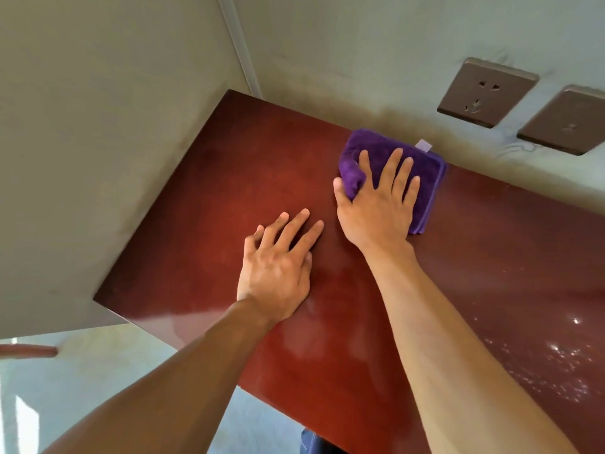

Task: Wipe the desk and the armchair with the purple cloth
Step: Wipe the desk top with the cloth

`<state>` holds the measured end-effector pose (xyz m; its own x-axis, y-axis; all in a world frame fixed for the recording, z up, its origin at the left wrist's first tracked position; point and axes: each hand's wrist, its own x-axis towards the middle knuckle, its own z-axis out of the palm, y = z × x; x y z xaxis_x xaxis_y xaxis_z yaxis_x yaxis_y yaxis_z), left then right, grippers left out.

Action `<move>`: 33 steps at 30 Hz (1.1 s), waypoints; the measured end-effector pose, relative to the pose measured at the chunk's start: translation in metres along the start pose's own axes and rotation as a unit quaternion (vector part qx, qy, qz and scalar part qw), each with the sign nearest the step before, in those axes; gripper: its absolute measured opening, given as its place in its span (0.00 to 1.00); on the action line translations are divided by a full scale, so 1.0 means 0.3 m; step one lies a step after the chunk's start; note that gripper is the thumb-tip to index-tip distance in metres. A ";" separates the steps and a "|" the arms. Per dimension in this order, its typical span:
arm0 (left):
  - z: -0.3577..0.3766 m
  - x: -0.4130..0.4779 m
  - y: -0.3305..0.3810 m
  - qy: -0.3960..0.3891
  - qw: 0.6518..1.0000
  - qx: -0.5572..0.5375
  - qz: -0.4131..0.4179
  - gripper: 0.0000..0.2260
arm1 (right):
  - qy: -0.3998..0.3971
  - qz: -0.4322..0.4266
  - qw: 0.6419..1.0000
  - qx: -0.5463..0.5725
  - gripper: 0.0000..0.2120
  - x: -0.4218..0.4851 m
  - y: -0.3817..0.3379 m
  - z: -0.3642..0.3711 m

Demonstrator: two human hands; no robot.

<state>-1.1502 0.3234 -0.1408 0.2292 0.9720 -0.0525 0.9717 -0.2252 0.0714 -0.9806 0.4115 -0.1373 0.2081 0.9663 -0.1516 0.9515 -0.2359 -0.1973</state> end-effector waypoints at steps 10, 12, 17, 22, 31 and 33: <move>-0.042 -0.004 0.073 0.011 0.998 -0.054 0.004 0.25 | -0.041 0.051 0.996 -0.065 0.34 -0.098 0.391 -0.121; -0.054 0.005 0.141 0.011 0.997 -0.062 0.040 0.24 | -0.036 0.056 0.996 -0.055 0.33 -0.150 0.464 -0.134; -0.061 0.019 0.310 -0.048 0.995 -0.050 0.072 0.26 | -0.032 0.052 0.998 0.012 0.33 -0.328 0.521 -0.120; -0.020 0.005 0.334 -0.077 0.994 -0.001 0.071 0.28 | -0.011 0.047 0.998 0.028 0.32 -0.562 0.484 -0.069; -0.003 0.003 0.324 -0.052 0.996 0.004 0.076 0.27 | 0.017 0.060 0.997 -0.042 0.42 -1.060 0.307 0.119; -0.004 0.005 0.318 -0.047 0.996 0.005 0.077 0.26 | -0.037 0.091 0.993 -0.059 0.49 -1.108 0.266 0.151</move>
<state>-1.0572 0.3036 -0.1328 0.3794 0.9153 -0.1350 0.9250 -0.3722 0.0758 -0.9839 0.0669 -0.1466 0.3665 0.8971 -0.2467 0.9204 -0.3883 -0.0447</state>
